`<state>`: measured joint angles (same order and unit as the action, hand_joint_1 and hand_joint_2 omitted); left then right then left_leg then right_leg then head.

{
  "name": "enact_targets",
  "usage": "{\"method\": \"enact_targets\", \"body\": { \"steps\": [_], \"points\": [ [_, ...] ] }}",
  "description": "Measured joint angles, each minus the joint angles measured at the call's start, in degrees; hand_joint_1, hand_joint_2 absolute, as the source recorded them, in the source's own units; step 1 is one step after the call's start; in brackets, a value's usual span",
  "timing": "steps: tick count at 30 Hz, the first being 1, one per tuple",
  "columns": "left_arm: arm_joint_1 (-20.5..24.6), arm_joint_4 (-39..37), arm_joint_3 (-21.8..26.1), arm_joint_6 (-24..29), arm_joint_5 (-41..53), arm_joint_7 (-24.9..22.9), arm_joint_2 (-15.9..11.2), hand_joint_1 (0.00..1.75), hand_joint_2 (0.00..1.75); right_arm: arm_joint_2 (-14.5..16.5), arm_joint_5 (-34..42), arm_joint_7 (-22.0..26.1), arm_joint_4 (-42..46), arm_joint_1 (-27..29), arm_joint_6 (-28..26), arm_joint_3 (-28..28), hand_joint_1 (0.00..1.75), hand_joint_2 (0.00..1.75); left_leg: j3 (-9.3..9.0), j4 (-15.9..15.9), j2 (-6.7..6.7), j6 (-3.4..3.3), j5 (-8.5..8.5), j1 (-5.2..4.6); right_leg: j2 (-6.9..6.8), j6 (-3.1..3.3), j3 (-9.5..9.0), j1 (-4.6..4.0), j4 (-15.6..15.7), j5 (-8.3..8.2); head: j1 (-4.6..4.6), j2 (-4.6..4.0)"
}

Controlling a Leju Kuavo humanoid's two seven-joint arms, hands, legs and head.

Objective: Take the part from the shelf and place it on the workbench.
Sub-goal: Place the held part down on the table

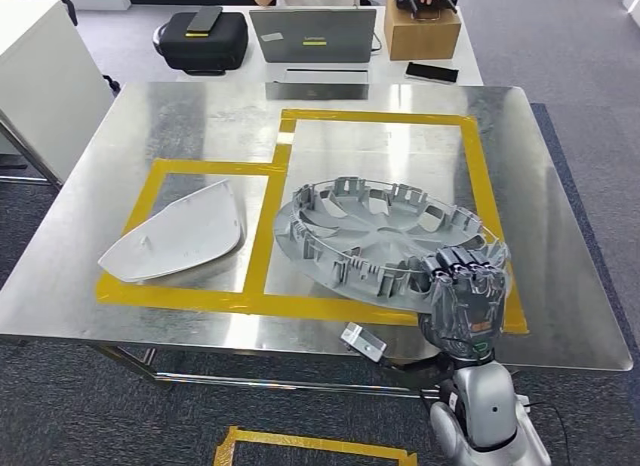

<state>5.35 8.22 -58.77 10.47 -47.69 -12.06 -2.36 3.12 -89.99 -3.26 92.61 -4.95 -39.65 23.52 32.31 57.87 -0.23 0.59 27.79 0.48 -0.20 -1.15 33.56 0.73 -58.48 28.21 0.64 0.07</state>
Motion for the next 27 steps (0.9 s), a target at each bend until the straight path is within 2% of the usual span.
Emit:
{"method": "enact_targets", "body": {
  "steps": [5, 12, 16, 21, 27],
  "points": [
    [0.0, 0.0, 0.0, 0.0, 0.0, 0.0, 0.0, 0.0, 1.75, -0.1, 0.0, -0.6, -0.1, -0.1, 0.0, 0.0, 1.75, 1.75, 0.0, 0.0, 0.0, 0.0, 0.0, 0.0, 0.0, 0.0, 0.0, 0.0, 0.0, 0.0, 0.01, 0.0],
    [0.0, 0.0, -0.4, -0.2, -0.4, 0.0, -0.2, 0.0, 1.75, -2.7, 0.0, -6.3, -2.0, -2.2, 0.0, 0.3, 1.75, 1.75, 0.01, 0.0, 0.0, 0.0, 0.0, -0.01, 0.0, 0.0, 0.0, 0.01, 0.0, -0.01, 0.01, 0.0],
    [0.0, 0.0, -1.0, -0.7, -0.4, 0.2, -0.5, 0.0, 1.75, -5.7, 0.0, -11.0, -4.9, -5.2, 0.0, 1.3, 1.75, 1.75, 0.02, 0.0, 0.0, -0.01, 0.0, -0.01, 0.0, -0.01, 0.0, 0.01, 0.0, -0.02, 0.0, 0.0],
    [0.2, 0.0, -2.1, -1.5, -0.3, 0.6, -0.9, 0.0, 1.75, -12.4, 0.0, -21.0, -10.9, -12.4, 0.0, 6.4, 1.75, 1.75, 0.04, 0.1, 0.0, -0.03, -0.02, -0.03, -0.03, -0.04, 0.0, 0.04, 0.0, -0.1, 0.0, 0.0],
    [0.2, 0.0, -2.8, -1.6, -0.4, 1.0, -1.2, 0.0, 1.75, -16.9, 0.1, -24.7, -16.1, -16.4, 0.0, 9.1, 1.75, 1.75, 0.06, 0.2, 0.01, -0.06, -0.01, -0.03, -0.02, -0.05, 0.0, 0.04, 0.0, -0.11, 0.01, 0.0]
  ]
}}
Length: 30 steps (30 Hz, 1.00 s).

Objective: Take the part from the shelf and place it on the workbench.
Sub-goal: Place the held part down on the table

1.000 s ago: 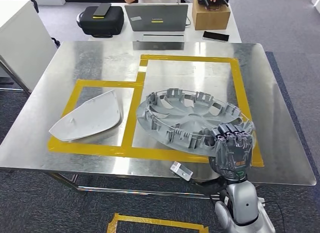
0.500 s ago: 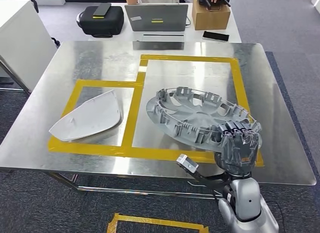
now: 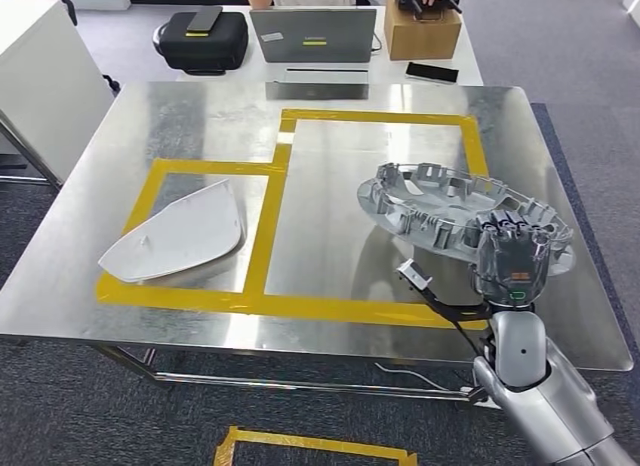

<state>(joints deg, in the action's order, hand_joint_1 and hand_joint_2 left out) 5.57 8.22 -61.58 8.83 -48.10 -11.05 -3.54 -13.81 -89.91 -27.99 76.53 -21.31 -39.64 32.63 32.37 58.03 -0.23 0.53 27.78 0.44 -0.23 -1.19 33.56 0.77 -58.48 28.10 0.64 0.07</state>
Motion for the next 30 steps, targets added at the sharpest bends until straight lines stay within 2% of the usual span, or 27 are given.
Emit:
{"method": "enact_targets", "body": {
  "steps": [7, 9, 14, 22, 26, 30],
  "points": [
    [0.0, 0.0, -0.5, 0.0, -0.4, 0.0, -0.1, 0.0, 1.75, -2.5, -0.1, -1.9, -3.9, -1.3, 0.0, 2.2, 1.75, 1.75, 0.03, 0.0, 0.0, -0.02, 0.02, 0.0, 0.0, 0.0, 0.03, 0.0, 0.0, 0.01, 0.0, 0.0],
    [0.0, 0.0, -0.6, 0.0, -0.4, 0.0, -0.2, 0.0, 1.75, -2.5, 0.0, 0.9, -4.8, -1.5, 0.0, 1.9, 1.75, 1.75, 0.03, 0.0, 0.0, -0.02, 0.02, 0.0, 0.0, 0.0, 0.02, -0.01, 0.0, 0.01, 0.0, 0.0],
    [0.1, 0.0, -1.5, 0.4, 0.0, -0.1, -0.4, 0.0, 1.75, -0.2, 1.0, 12.8, -8.0, -1.8, 0.0, -3.0, 1.75, 1.75, 0.03, 0.0, 0.0, -0.02, 0.01, 0.0, 0.0, 0.0, 0.02, -0.01, 0.0, -0.01, 0.0, 0.0],
    [0.2, 0.0, -2.8, 0.8, 0.5, -0.2, -0.6, 0.0, 1.75, 4.0, 3.7, 19.9, -11.9, -3.2, 0.0, -7.8, 1.75, 1.75, 0.04, 0.0, -0.01, -0.05, -0.01, 0.0, 0.01, -0.03, 0.01, -0.01, 0.0, -0.03, -0.01, 0.0],
    [0.5, 0.0, -3.6, 1.0, 0.6, -0.6, -0.8, 0.0, 1.75, 6.8, 11.6, 25.5, -14.3, -4.6, 0.2, -9.5, 1.75, 1.75, 0.04, 0.0, -0.01, -0.05, -0.01, 0.0, 0.02, -0.03, 0.02, -0.01, 0.0, -0.03, 0.01, 0.0],
    [0.7, 0.0, -4.6, 1.5, 0.7, -1.2, -1.0, 0.0, 1.75, 9.1, 23.4, 28.7, -16.6, -6.9, 4.2, -10.4, 1.75, 1.75, 0.04, 0.0, -0.01, -0.04, -0.03, 0.0, 0.02, -0.03, 0.03, -0.01, 0.0, -0.03, 0.01, 0.0]
  ]
}}
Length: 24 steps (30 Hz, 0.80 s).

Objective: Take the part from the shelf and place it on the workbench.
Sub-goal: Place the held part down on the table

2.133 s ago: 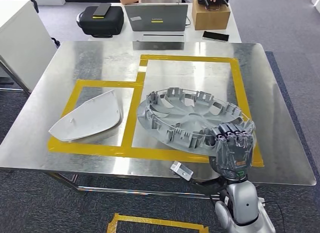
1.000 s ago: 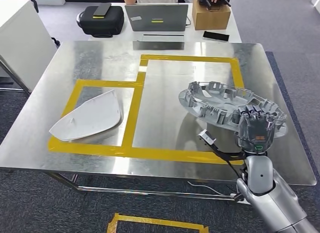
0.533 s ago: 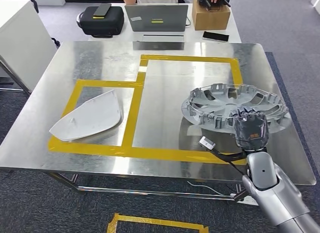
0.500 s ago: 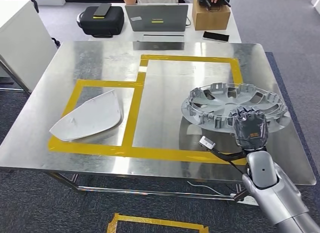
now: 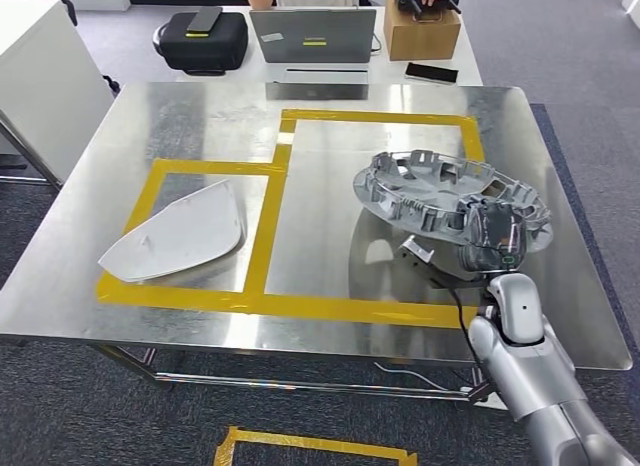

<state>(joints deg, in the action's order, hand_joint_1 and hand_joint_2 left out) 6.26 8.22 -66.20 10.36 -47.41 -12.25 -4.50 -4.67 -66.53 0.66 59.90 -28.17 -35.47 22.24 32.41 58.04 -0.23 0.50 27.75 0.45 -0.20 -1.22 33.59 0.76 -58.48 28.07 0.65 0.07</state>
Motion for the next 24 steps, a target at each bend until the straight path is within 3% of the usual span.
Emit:
{"method": "enact_targets", "body": {
  "steps": [8, 12, 17, 24],
  "points": [
    [0.1, 0.0, -1.4, 0.3, -0.7, -0.3, -0.4, 0.0, 1.75, 2.8, 17.3, 3.3, -1.8, -3.7, 11.2, -2.3, 1.75, 1.75, 0.0, 0.0, -0.04, 0.0, 0.0, 0.0, 0.07, 0.0, -0.01, 0.0, 0.0, -0.01, -0.01, 0.0],
    [0.1, 0.0, -1.7, 0.3, -1.1, -0.3, -0.4, 0.0, 1.75, 4.0, 21.6, 4.0, -2.1, -4.7, 14.4, -2.9, 1.75, 1.75, -0.01, 0.0, -0.05, 0.0, 0.0, 0.0, 0.04, 0.0, -0.01, 0.0, 0.0, -0.01, -0.01, 0.0],
    [0.1, 0.0, -2.0, 0.3, -2.2, -0.4, -0.4, 0.0, 1.75, 5.3, 31.3, 4.6, -2.7, -6.1, 22.2, -3.5, 1.75, 1.75, -0.05, 0.0, -0.22, 0.0, 0.01, 0.0, 0.23, 0.01, -0.01, -0.01, 0.0, -0.04, -0.01, 0.0],
    [0.1, 0.0, -2.1, -0.1, -3.6, -0.4, -0.4, 0.0, 1.75, 7.3, 34.1, 3.6, -4.5, -8.1, 25.8, -2.3, 1.75, 1.75, -0.09, 0.0, -0.34, 0.0, -0.01, 0.01, 0.28, 0.01, -0.01, -0.01, 0.0, -0.09, 0.0, 0.0]
  ]
}}
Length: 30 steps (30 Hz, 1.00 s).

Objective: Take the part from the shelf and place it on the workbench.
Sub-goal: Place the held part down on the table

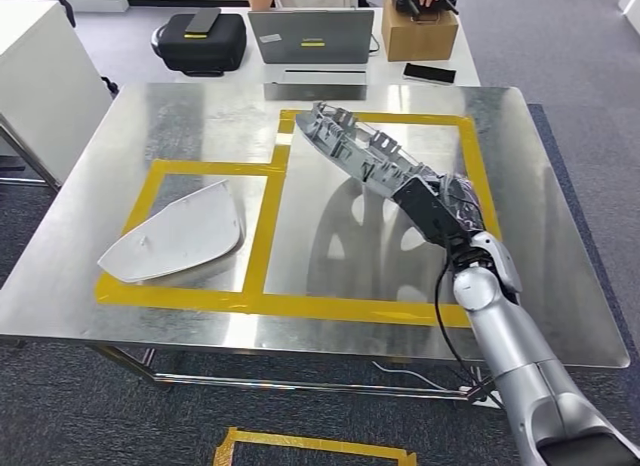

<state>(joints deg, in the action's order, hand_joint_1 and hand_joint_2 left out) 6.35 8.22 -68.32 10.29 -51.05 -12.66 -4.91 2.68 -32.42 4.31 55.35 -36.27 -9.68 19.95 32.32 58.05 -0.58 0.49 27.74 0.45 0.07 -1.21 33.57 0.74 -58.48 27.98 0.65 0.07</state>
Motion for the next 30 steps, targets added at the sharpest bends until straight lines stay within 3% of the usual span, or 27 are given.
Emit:
{"method": "enact_targets", "body": {
  "steps": [3, 7, 13, 17, 20, 23, 27, 30],
  "points": [
    [0.0, 0.0, 0.0, -0.1, -0.5, 0.0, 0.0, 0.0, 1.75, 0.4, -0.6, -1.2, -0.5, -0.7, -0.2, 1.2, 1.75, 1.75, 0.0, 0.0, 0.0, 0.0, -0.01, 0.0, 0.0, 0.0, -0.01, 0.0, 0.0, -0.01, -0.01, 0.0],
    [0.0, 0.0, 0.0, -0.2, -0.8, 0.0, 0.0, 0.0, 1.75, 0.5, -0.8, -1.7, -1.1, -1.3, -0.2, 2.0, 0.0, 1.75, 0.01, 0.0, 0.0, 0.0, 0.0, 0.0, 0.0, 0.0, -0.01, 0.0, 0.0, -0.01, -0.01, 0.0],
    [0.0, 0.0, 0.0, -0.1, -1.7, 0.0, 0.1, 0.0, 1.75, 0.5, -1.9, -2.9, -2.5, -2.0, -1.6, 3.6, 0.0, 1.75, 0.01, 0.0, 0.0, 0.0, 0.0, -0.01, -0.01, 0.0, -0.01, 0.01, 0.0, -0.01, -0.02, 0.0],
    [-0.1, 0.0, 0.0, 0.1, -1.9, 0.0, 0.1, 0.0, 0.0, 0.5, -2.8, -3.7, -3.1, -2.2, -2.2, 4.3, 0.0, 1.75, 0.01, 0.0, 0.0, 0.0, 0.0, -0.01, 0.0, 0.0, -0.02, 0.01, 0.0, -0.01, -0.01, 0.0],
    [-0.1, 0.0, -0.1, 0.1, -2.3, 0.0, 0.1, 0.0, 0.0, 0.5, -7.3, -6.7, -3.6, -2.6, -3.9, 5.3, 0.0, 1.75, 0.01, 0.0, 0.0, 0.0, 0.0, -0.01, -0.02, 0.0, -0.01, 0.01, 0.0, -0.01, -0.01, 0.0],
    [-0.1, 0.0, -0.5, 0.2, -2.6, 0.0, 0.2, 0.0, 0.0, 0.4, -16.8, -12.4, -4.3, -3.3, -5.4, 7.6, 0.0, 1.75, 0.03, 0.0, 0.01, 0.0, -0.01, -0.01, -0.03, 0.0, 0.0, 0.01, 0.0, -0.02, -0.01, 0.0],
    [-0.1, 0.0, -0.9, 0.3, -3.4, -0.1, 0.2, 0.0, 0.0, -0.2, -29.7, -19.6, -5.3, -5.6, -2.4, 12.0, 0.0, 1.75, 0.04, 0.0, 0.0, 0.0, 0.0, -0.01, 0.0, 0.0, 0.02, 0.01, 0.0, -0.02, -0.01, 0.0],
    [-0.2, 0.0, -0.9, 0.3, -3.7, -0.1, 0.3, 0.0, 0.0, -0.3, -32.5, -21.5, -5.8, -7.2, -0.4, 14.4, 0.0, 1.75, 0.06, 0.0, 0.01, 0.0, 0.0, -0.01, -0.06, 0.0, 0.03, 0.01, 0.0, -0.01, -0.02, 0.0]
  ]
}}
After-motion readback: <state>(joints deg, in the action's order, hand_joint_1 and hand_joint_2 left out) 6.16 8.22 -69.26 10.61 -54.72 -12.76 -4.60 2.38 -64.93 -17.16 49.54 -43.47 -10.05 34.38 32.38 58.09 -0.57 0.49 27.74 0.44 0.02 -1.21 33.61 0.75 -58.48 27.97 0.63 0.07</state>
